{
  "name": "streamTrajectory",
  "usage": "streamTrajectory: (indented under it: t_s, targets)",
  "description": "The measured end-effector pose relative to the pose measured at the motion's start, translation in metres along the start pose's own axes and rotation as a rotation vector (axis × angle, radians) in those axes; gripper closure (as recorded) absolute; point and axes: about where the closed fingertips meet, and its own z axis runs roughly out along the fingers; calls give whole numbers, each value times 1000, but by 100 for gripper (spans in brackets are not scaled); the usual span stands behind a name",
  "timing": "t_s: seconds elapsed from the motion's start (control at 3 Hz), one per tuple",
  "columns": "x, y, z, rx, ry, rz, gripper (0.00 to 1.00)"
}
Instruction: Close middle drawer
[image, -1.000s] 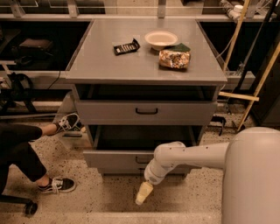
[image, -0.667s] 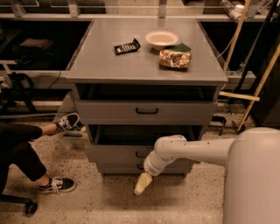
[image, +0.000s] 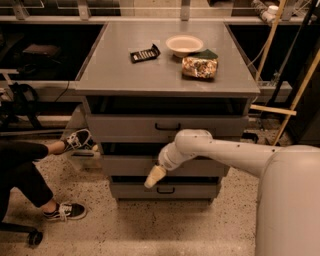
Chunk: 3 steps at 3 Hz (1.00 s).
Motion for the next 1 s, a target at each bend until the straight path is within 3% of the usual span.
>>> streamTrajectory:
  t_s: [0.33, 0.67, 1.0]
  targets:
    - [-29, -19, 8, 8, -47, -15, 0]
    - [-29, -19, 8, 8, -47, -15, 0]
    - [-14, -15, -18, 23, 11, 33, 0]
